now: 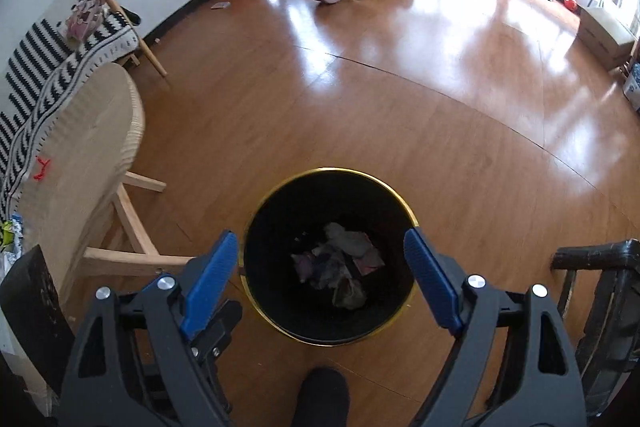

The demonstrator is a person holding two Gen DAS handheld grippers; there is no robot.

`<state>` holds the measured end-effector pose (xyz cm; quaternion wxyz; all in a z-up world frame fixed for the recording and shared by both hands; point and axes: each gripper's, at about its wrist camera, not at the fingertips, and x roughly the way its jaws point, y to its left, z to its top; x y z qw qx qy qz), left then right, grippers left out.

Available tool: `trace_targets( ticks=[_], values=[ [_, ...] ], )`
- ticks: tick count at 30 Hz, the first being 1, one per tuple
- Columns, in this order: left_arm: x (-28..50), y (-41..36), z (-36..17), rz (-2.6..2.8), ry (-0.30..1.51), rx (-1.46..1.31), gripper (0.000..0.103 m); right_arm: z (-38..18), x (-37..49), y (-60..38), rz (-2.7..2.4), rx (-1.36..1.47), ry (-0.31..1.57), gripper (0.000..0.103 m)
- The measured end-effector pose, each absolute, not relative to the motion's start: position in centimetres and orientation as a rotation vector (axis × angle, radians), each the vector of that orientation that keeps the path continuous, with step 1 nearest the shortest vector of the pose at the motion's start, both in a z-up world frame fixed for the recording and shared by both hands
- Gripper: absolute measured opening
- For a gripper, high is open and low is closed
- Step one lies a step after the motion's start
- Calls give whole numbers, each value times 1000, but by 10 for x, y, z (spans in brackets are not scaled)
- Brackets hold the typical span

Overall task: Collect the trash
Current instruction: 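Move both tools back to the remaining trash on the table, then grasp the crumpled silver foil with the right tool while the left tool grasps the clear plastic bag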

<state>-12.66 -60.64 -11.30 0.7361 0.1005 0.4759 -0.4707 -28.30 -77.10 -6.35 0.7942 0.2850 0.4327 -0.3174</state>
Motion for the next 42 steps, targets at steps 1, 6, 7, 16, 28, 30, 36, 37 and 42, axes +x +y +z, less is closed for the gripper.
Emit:
trace_targets(
  ticks=[1,6,7,16,28,30,36,37,42],
  values=[
    [-123,-598,-107,-1026,1031,222,91,-59,-277,-766,-669,606,921,83],
    [-92,-531,-73,-992,982,230,93,-36,-239,-727,-575,544,876,83],
    [-86,-518,-67,-981,969,236,93,-30,-230,-715,-552,529,862,83],
    [-16,-301,-17,-701,819,166,95,4,-120,-580,-302,382,824,84],
    [60,-70,26,-265,754,-36,96,16,5,-357,34,223,804,84],
    [72,-42,26,-214,746,-53,96,11,17,-327,71,192,810,84],
    [110,-1,18,-97,719,-30,96,0,55,-266,128,164,824,84],
    [121,3,13,-72,718,-19,96,-2,59,-260,135,165,826,84],
    [159,8,-4,-44,730,-18,96,-17,89,-236,140,166,844,84]
  ],
)
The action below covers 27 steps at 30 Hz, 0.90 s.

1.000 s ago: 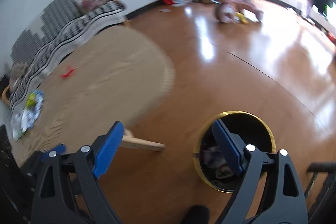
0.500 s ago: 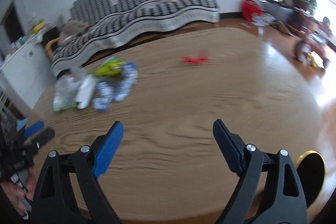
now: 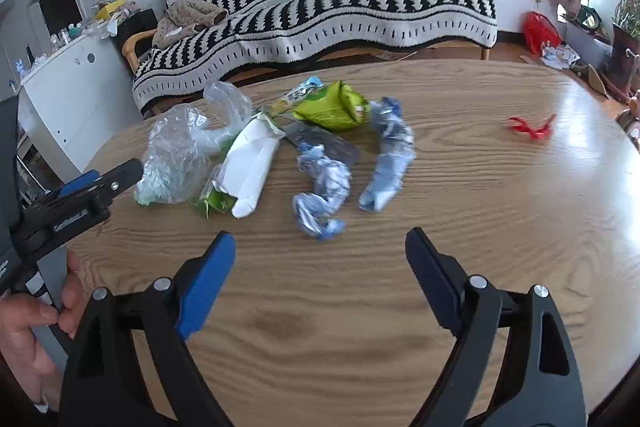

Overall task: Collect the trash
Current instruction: 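Grasp the crumpled silver foil with the right tool while the left tool grasps the clear plastic bag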

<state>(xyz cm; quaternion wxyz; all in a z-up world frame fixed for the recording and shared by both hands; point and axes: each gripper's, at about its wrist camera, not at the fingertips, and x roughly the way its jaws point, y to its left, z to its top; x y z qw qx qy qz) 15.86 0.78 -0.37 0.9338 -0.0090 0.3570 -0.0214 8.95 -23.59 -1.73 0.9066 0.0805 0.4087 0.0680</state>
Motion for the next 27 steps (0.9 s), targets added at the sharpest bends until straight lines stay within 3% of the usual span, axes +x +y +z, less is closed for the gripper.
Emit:
trace_targets(
  ticks=[4,13,15,16,17,18,19,20,22,27],
  values=[
    [189,10,-18,-37,764,-39,96,-39,117,-222,121,155,887,82],
    [224,-7,-40,-34,787,31,95,-69,154,-200,56,62,911,67],
    [226,-10,-41,-34,779,44,92,-68,155,-199,65,55,903,36],
    [226,-10,-41,-37,773,37,76,-68,155,-199,74,54,902,33],
    [226,-9,-41,-43,781,22,53,-68,156,-199,84,59,905,30],
    [225,-9,-42,-42,794,11,42,-68,155,-200,96,66,904,28],
    [225,-8,-41,-40,800,3,24,-67,154,-199,101,67,901,27],
    [223,-8,-40,-42,803,-5,14,-64,151,-199,102,66,891,27],
    [215,-7,-34,-47,797,-16,6,-58,146,-200,108,67,874,27],
    [195,-5,-10,-68,755,-35,4,-36,127,-204,127,75,827,26]
  ],
)
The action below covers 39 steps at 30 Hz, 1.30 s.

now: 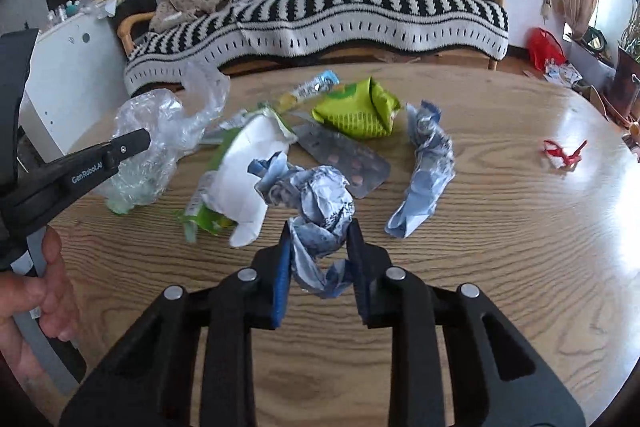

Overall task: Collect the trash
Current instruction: 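Grasp the crumpled silver foil with the right tool while the left tool grasps the clear plastic bag, then carry the held foil and plastic bag over the black bin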

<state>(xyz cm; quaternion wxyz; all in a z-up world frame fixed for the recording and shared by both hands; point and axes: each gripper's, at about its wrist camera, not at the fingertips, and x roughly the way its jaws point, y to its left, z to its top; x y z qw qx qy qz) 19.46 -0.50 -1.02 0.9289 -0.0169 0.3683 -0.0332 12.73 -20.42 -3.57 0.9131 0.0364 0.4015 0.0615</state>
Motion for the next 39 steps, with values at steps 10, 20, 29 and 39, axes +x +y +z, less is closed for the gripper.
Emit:
trace_targets(
  ticks=[10,20,29,39],
  values=[
    [156,-14,22,-90,718,-79,3,-5,84,-248,76,64,781,26],
    [106,-137,42,-315,676,-4,3,33,9,-392,-127,115,731,26],
    [30,-315,36,-647,680,82,3,53,-109,-564,-388,247,679,26],
    [-85,-526,-30,-962,828,171,3,25,-245,-713,-642,395,676,26]
  ],
)
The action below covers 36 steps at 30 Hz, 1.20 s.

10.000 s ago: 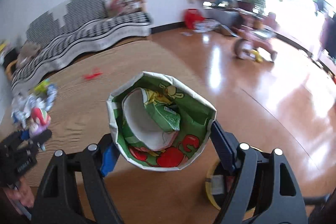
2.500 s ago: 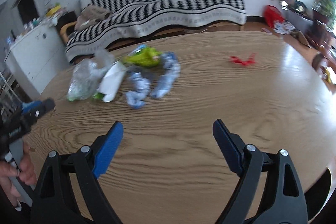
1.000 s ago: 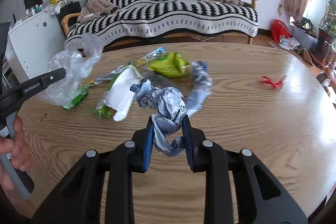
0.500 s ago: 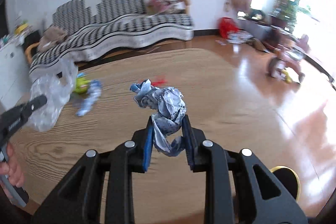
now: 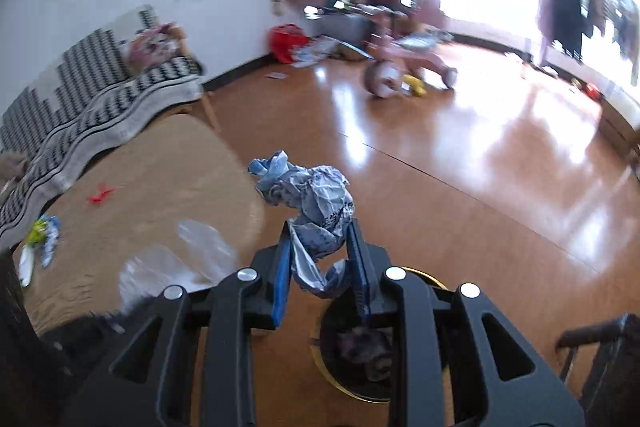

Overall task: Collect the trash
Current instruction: 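Carry the held foil and plastic bag over the black bin, then open both tools to drop the foil and bag into the bin, then move both tools back to the trash on the table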

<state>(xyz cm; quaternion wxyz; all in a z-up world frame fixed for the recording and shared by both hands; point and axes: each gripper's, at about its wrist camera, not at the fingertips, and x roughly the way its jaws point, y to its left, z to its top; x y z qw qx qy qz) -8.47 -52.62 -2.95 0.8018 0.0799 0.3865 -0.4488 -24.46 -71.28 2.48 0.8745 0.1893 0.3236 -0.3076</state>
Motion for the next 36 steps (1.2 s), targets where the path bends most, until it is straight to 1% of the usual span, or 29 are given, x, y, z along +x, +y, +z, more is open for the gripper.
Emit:
trace_targets(
  ticks=[6,9,13,18,25,27,28,29,30,31,32,34,36],
  values=[
    [-124,-591,-77,-1023,917,224,3,-32,-285,-765,-682,499,808,26],
    [-134,-607,-102,-1026,965,245,3,-59,-293,-779,-679,548,891,26],
    [-136,-620,-128,-1015,1013,266,3,-80,-294,-788,-677,569,960,26],
    [-134,-622,-143,-1004,1043,276,3,-86,-289,-787,-666,587,982,27],
    [-132,-624,-142,-1007,1053,275,4,-85,-284,-783,-659,587,981,27],
    [-131,-627,-141,-1012,1061,273,4,-83,-280,-783,-656,590,981,29],
    [-131,-628,-141,-1011,1063,272,4,-84,-280,-784,-654,592,982,31],
    [-131,-628,-142,-1014,1067,274,6,-84,-279,-784,-650,600,983,46],
    [-130,-630,-143,-1022,1077,282,7,-84,-280,-785,-651,607,983,65],
    [-130,-630,-144,-1023,1081,287,20,-83,-281,-785,-660,602,970,69],
    [-129,-631,-144,-1026,1084,285,48,-81,-279,-785,-665,596,967,69],
    [-129,-627,-143,-1017,1069,252,78,-78,-278,-785,-666,596,961,69],
    [-128,-624,-140,-1018,1059,224,78,-76,-277,-783,-661,596,955,69]
  ],
)
